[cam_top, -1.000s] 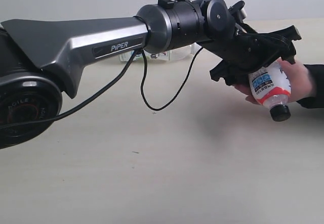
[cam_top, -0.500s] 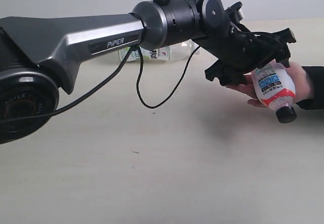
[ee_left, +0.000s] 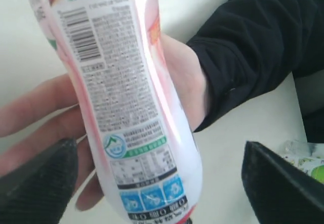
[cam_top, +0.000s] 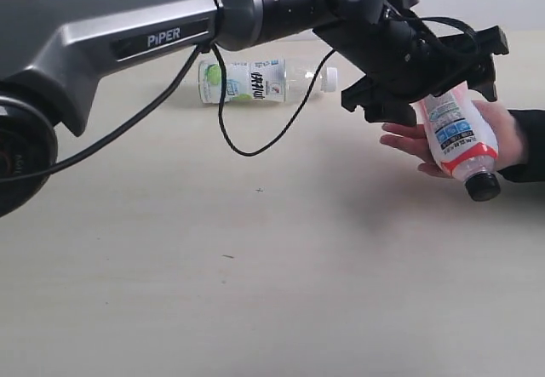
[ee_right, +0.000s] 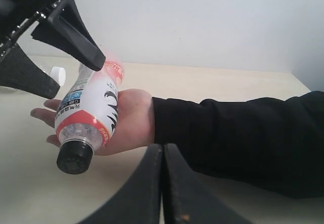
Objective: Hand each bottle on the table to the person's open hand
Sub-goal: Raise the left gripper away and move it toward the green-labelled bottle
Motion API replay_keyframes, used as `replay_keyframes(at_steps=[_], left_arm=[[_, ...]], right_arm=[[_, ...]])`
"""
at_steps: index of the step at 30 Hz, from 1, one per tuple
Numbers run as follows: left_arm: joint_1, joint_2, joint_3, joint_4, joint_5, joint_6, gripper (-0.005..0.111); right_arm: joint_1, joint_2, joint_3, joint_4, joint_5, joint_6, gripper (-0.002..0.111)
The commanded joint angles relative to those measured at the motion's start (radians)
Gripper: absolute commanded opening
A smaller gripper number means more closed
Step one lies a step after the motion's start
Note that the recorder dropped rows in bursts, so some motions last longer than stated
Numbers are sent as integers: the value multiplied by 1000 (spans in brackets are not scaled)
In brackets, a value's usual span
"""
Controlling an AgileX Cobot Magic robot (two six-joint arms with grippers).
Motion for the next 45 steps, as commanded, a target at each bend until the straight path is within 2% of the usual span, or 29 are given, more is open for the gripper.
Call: replay_keyframes(at_steps=[1,2,4,6,7,8,9,11,17,21,29,36,45], left_arm=[[12,-57,-4,27,84,66,84],[12,-78,-4,44,105,104,83],[12,-110,-4,71,128,128,75],[12,-143,-4,102,164,161,58],[12,-162,-4,126,188,185,43],[12,-169,-4,139,203,193,34],[12,-186,-4,158,228,193,16],[12,-205,-4,173,258,194,1],[14,-259,-4,228,332,234,0],[18,-295,-4,268,440,317,0],[18,-341,22,318,476,352,0],[30,-408,175,344,404,400,0],[95,-500,511,324,131,506,0]], right_arm=[[-3,-5,5,-2,-7,-2,0],[-3,-5,5,-2,-7,-2,0],[-3,-5,5,-2,-7,-2,0],[-3,-5,5,-2,-7,-2,0],[-3,-5,5,-2,-7,-2,0],[-3,-5,5,-2,-7,-2,0],[-3,-5,5,-2,-7,-2,0],[-3,-5,5,-2,-7,-2,0],[-3,-5,5,-2,-7,-2,0],[-3,-5,5,-2,-7,-2,0],[-3,-5,5,-2,-7,-2,0],[-3,-5,5,-2,-7,-2,0],[-3,-5,5,-2,-7,-2,0]])
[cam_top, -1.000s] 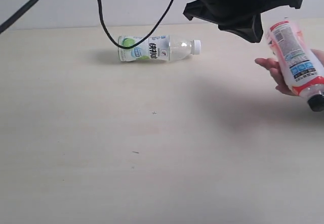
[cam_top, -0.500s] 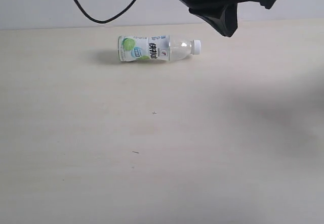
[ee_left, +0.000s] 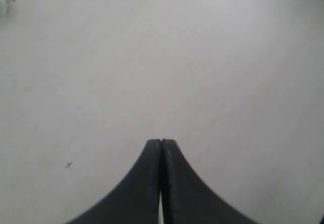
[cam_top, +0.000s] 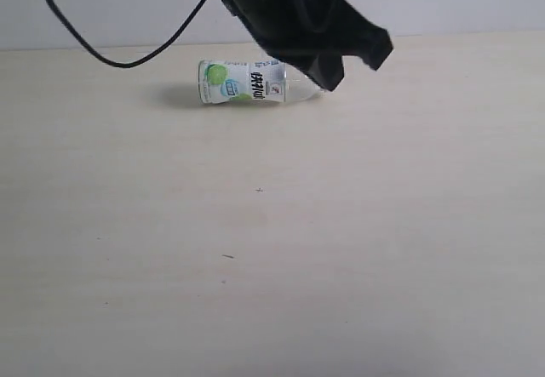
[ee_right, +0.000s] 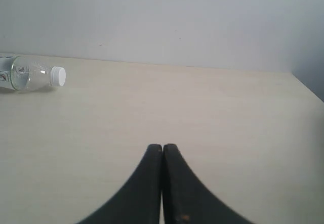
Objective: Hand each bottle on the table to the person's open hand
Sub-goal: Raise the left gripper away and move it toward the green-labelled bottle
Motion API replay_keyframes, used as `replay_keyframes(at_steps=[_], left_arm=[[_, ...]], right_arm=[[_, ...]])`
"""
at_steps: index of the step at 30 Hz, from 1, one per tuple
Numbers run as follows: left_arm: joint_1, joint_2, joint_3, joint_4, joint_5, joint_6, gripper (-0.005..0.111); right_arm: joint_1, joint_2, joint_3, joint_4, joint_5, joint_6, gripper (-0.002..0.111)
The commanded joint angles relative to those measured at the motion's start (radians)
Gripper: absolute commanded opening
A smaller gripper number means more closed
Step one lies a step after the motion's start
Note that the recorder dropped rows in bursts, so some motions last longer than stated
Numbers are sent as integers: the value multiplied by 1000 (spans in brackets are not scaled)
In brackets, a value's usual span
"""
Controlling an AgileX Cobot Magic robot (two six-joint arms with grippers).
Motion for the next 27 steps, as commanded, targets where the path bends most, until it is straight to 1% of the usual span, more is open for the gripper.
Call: replay_keyframes(at_steps=[1,6,9,11,13,14,20,27], left_arm=[[46,-47,184,-10,-171,62,0],[117,-66,370,-11,-355,92,0],[156,-66,448,-22,-413,120,0],[171,-66,506,-48,-448,140,0],[171,-66,553,-60,-581,197,0],[171,-66,558,-60,-607,217,0],[171,-98,558,-65,-605,218,0],[169,-117,558,-123,-579,218,0]], right_arm=[[-3,-5,5,-2,-7,-2,0],[-3,-5,5,-2,-7,-2,0],[-3,-5,5,-2,-7,-2,0],[-3,-5,5,-2,-7,-2,0],[-3,-5,5,-2,-7,-2,0],[-3,-5,5,-2,-7,-2,0],[-3,-5,5,-2,-7,-2,0],[-3,-5,5,-2,-7,-2,0]])
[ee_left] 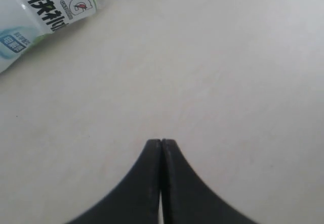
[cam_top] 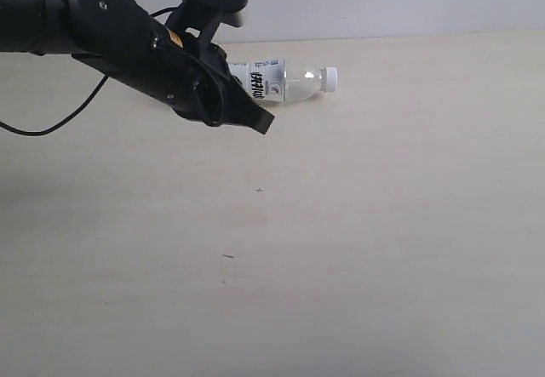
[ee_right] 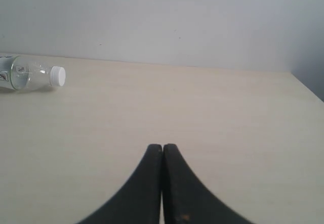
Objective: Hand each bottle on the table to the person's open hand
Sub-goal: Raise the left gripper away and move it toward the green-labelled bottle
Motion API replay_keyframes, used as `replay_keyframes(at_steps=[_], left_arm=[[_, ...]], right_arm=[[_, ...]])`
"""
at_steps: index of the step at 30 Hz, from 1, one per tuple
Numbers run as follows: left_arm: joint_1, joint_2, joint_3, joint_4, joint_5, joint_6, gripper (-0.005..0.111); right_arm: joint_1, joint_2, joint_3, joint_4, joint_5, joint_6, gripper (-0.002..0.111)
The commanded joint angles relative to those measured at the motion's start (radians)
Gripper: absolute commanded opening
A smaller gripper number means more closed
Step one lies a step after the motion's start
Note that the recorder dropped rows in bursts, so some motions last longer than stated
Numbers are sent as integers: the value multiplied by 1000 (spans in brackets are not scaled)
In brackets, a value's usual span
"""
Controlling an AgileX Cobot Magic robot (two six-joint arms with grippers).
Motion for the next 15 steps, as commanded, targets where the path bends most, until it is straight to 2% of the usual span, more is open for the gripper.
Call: replay_keyframes(at_steps=[1,15], left_arm=[[-1,-11,5,-31,3,4,0],[-1,-9,5,-42,3,9,0]], right_arm=[[-3,-5,5,-2,-8,-2,0],[-3,-5,5,-2,-8,-2,0]])
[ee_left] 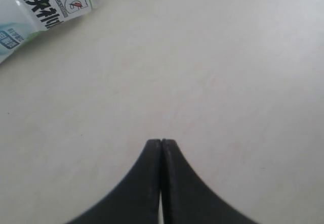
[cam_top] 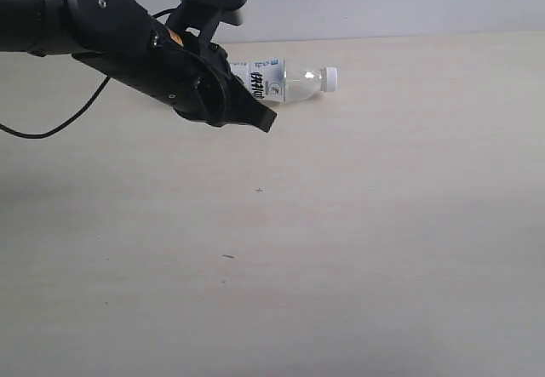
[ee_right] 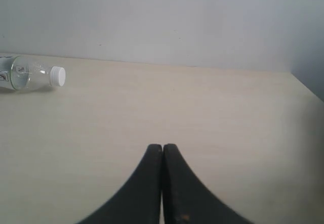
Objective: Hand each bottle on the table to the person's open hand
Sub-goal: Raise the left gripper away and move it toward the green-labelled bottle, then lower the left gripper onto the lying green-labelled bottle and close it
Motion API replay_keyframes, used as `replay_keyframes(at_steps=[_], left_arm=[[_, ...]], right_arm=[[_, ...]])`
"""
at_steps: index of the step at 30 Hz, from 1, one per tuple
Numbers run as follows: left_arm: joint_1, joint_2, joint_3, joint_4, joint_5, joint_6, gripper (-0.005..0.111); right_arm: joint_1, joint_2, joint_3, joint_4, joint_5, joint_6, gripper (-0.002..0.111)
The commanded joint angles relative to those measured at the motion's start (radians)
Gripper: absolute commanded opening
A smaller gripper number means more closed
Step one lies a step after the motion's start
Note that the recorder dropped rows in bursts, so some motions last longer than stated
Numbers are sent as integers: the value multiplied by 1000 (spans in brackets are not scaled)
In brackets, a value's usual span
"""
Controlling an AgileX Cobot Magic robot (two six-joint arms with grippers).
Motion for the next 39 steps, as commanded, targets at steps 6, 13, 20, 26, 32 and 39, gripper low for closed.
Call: replay_keyframes(at_steps=[6,13,20,26,32,39], left_arm=[[-1,-9,5,-14,-1,4,0],[-1,-9,5,-14,-1,4,0],[-1,-9,5,-15,-1,4,0],[-1,-9,5,0,-1,15,0],[-1,-9,5,71,51,161,0],[6,1,-161,186,216,179,0]], right_arm=[[-3,-5,5,-2,-8,-2,0],[-3,-5,5,-2,-8,-2,0],[-3,-5,5,-2,-8,-2,0],[-3,-5,5,-2,-8,-2,0],[-3,-5,5,-2,-8,-2,0],[-3,-5,5,-2,-8,-2,0]])
